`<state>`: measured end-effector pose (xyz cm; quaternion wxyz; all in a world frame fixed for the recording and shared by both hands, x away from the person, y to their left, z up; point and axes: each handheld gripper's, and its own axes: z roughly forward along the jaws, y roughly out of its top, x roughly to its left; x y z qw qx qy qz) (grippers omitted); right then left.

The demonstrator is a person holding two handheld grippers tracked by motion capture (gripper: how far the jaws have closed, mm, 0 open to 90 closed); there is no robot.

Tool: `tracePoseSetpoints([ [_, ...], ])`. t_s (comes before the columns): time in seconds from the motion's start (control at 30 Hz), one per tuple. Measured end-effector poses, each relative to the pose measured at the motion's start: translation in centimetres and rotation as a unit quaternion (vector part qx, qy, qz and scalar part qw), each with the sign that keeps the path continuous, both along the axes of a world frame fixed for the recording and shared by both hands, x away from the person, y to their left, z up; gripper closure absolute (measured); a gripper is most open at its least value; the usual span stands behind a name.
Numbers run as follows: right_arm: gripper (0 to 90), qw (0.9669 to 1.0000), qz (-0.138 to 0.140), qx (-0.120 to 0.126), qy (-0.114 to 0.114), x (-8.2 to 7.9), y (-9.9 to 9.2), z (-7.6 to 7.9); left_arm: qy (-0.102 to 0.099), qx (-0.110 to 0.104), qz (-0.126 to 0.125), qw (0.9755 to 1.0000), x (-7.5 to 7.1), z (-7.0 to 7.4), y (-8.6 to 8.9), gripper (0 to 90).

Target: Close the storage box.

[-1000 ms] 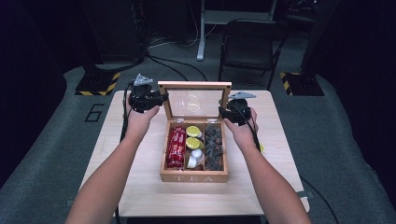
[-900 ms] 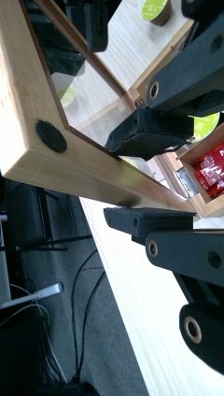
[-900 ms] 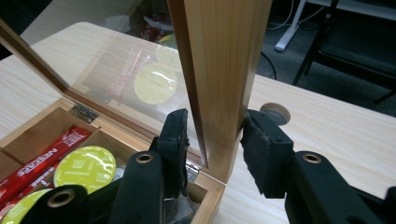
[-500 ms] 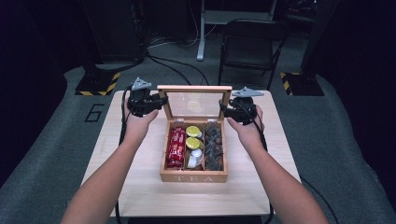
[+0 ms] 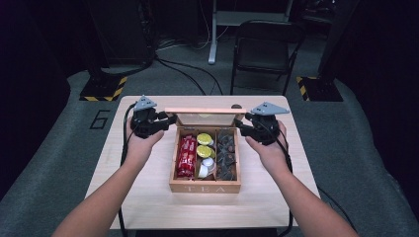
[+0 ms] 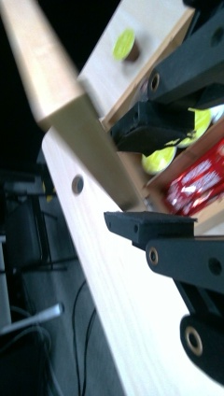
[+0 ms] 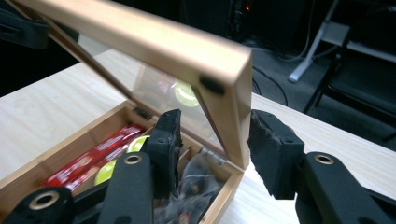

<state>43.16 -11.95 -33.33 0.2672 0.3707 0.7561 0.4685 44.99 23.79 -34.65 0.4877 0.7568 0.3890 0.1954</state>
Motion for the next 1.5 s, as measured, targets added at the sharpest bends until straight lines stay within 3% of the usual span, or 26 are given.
tracePoseSetpoints([
  [0.1, 53.4, 0.9998, 0.015, 0.014, 0.002, -1.5, -0.3, -0.3, 0.001, 0.004, -0.012, 0.9999, -1.3, -0.9, 0.2, 55.8],
  [0.2, 53.3, 0.9996, 0.022, 0.013, 0.013, -2.7, -0.5, -1.0, 0.003, -0.001, -0.021, 0.9998, -2.6, -1.7, 0.5, 55.4],
  [0.47, 53.4, 0.9992, 0.032, -0.021, 0.009, -5.5, -0.5, -3.5, -0.012, 0.02, -0.03, 0.9993, -5.8, -4.0, 0.4, 52.0],
  [0.63, 52.2, 0.9984, 0.037, -0.043, -0.002, -7.0, -0.4, -5.7, -0.005, 0.025, -0.037, 0.999, -7.3, -6.1, 0.5, 51.4],
  [0.77, 50.8, 0.9988, 0.038, -0.032, 0.005, -7.9, -0.6, -7.7, 0.007, 0.024, -0.048, 0.9985, -8.0, -7.8, 0.7, 49.9],
  [0.97, 51.0, 0.997, 0.041, -0.066, 0.001, -8.9, -0.4, -9.6, 0.01, 0.025, -0.052, 0.9983, -9.1, -9.7, 0.5, 50.6],
  [1.07, 51.0, 0.9968, 0.046, -0.066, 0.005, -9.3, -0.4, -10.3, 0.017, 0.024, -0.058, 0.9979, -9.4, -10.4, 0.5, 50.8],
  [1.2, 51.0, 0.9956, 0.055, -0.073, 0.019, -9.7, -0.6, -11.2, 0.013, 0.043, -0.065, 0.9969, -9.9, -11.3, 0.2, 50.5],
  [1.37, 50.7, 0.9935, 0.062, -0.085, 0.041, -10.0, -0.6, -12.4, 0.031, 0.068, -0.081, 0.9939, -10.3, -12.0, 0.0, 46.5],
  [1.47, 50.0, 0.9919, 0.068, -0.092, 0.056, -10.3, -0.6, -12.9, 0.052, 0.073, -0.08, 0.9928, -10.4, -12.3, -0.2, 41.2],
  [1.5, 48.5, 0.9917, 0.072, -0.09, 0.055, -10.3, -0.6, -13.0, 0.053, 0.083, -0.078, 0.992, -10.5, -12.4, -0.3, 40.9],
])
